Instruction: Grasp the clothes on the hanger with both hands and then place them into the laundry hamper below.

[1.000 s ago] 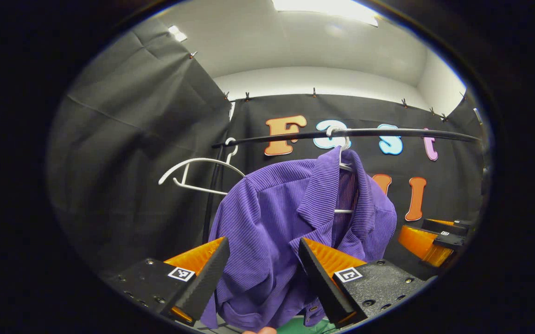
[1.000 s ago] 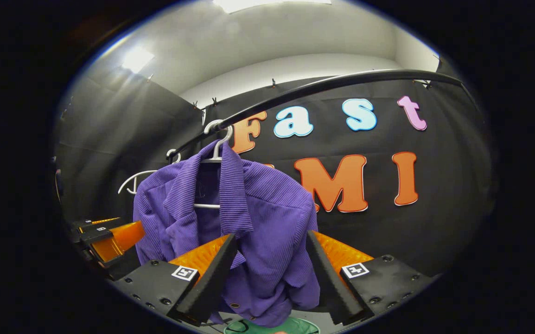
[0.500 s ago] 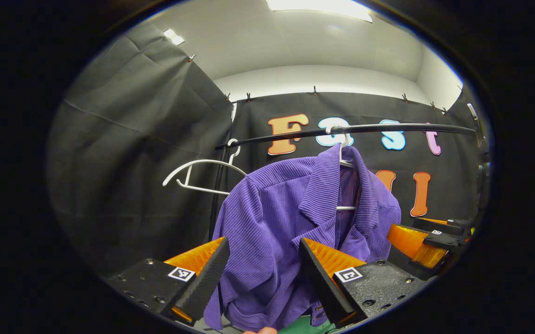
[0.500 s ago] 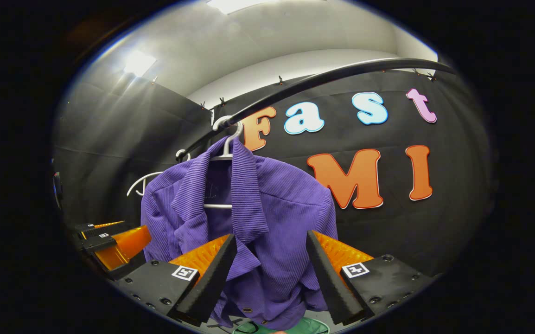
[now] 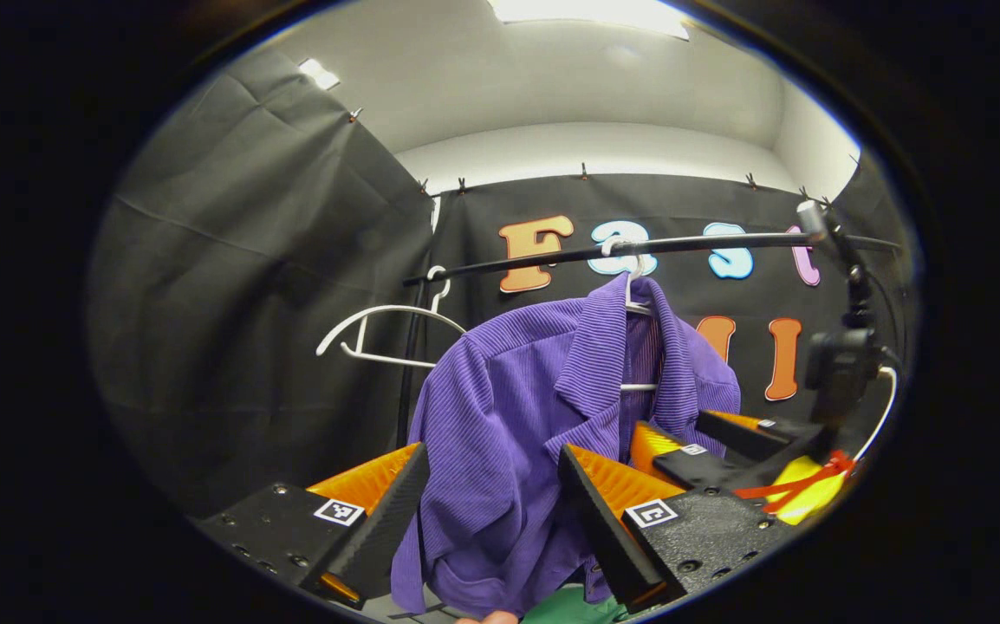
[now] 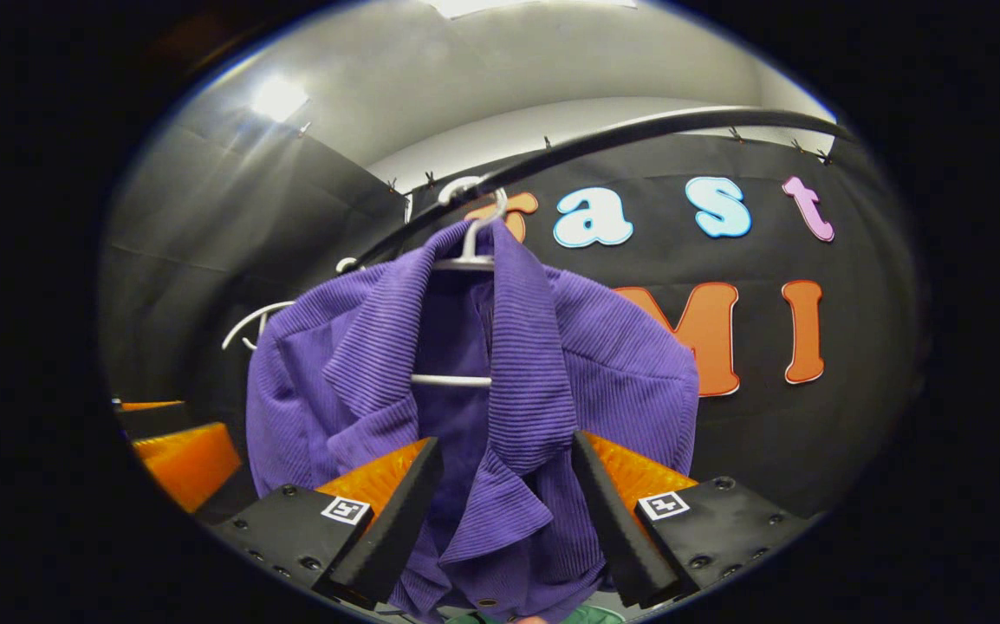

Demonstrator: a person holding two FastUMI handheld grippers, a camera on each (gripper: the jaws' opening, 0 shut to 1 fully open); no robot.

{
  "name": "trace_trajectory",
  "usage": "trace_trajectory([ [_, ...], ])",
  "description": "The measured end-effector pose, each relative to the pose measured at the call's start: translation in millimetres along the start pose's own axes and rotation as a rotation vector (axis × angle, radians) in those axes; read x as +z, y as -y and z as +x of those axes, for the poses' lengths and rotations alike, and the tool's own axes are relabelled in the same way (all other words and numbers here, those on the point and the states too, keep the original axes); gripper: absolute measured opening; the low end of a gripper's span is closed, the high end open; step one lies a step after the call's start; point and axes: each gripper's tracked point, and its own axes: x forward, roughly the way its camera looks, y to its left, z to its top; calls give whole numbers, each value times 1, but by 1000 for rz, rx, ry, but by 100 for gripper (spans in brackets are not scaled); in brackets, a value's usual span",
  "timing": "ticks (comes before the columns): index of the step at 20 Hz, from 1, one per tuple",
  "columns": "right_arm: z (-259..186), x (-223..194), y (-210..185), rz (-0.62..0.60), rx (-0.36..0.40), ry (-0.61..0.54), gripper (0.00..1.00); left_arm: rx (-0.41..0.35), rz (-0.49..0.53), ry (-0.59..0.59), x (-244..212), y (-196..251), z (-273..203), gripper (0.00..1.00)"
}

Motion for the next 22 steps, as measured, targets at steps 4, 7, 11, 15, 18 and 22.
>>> trace_trajectory([
  [4, 29, -45, 50, 120, -125, -111, 94, -11, -5, -20, -8, 2, -2, 94],
  [7, 18, -34, 84, 220, -106, -67, 78, -32, -7, -39, -17, 9, -3, 94],
  [11, -5, 7, 114, 119, -71, 29, 15, -105, -59, -96, -43, 38, 6, 95],
  [15, -35, 40, 123, 67, -34, 72, 10, -233, -147, -156, -65, 92, 20, 92],
  [18, -56, 55, 123, 77, 5, 95, 15, -159, -147, -136, -72, 94, 43, 90],
  [22, -68, 65, 123, 26, 25, 125, 15, -114, -128, -83, -77, 109, 74, 95],
])
